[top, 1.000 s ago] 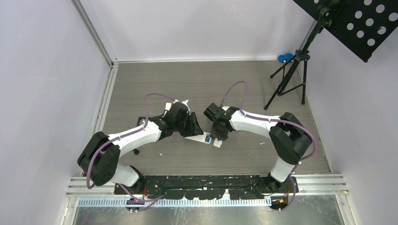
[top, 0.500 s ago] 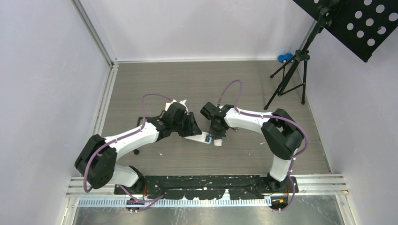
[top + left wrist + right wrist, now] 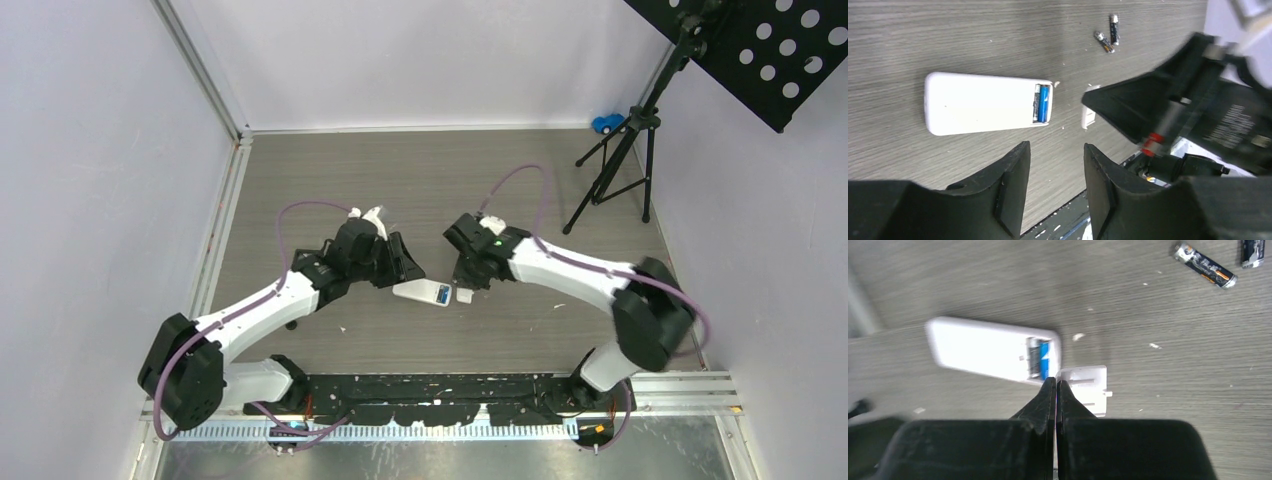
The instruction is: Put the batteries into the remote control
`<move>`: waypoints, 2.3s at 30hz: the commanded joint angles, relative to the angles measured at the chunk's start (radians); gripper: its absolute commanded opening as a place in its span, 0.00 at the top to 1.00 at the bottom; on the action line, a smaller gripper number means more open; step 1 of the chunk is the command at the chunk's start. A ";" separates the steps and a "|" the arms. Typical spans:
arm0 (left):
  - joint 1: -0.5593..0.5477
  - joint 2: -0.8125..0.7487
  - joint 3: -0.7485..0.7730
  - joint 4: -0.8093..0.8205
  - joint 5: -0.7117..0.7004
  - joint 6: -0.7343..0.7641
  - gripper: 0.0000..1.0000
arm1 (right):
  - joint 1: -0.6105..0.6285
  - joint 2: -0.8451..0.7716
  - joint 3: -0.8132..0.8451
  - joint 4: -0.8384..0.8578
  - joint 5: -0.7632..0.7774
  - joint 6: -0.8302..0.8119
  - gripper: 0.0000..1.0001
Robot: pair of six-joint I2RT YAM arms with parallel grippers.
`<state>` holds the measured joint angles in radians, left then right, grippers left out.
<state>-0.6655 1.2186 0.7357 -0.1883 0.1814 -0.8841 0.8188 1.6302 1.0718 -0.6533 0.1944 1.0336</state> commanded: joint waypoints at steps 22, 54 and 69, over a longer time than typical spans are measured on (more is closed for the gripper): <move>0.107 -0.154 -0.037 0.962 0.419 -1.068 0.01 | 0.002 -0.714 -0.153 0.911 -0.256 0.323 1.00; 0.097 -0.163 -0.007 1.048 0.347 -1.209 0.94 | -0.005 -0.681 -0.328 1.302 -0.314 0.464 0.98; 0.098 -0.242 0.044 0.678 0.275 -0.710 1.00 | -0.004 -0.771 -0.276 0.946 -0.223 0.274 0.39</move>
<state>-0.5674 1.0073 0.7418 0.5819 0.4835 -1.7729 0.8143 0.8707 0.7448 0.3470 -0.0601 1.3739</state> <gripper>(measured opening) 0.022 0.606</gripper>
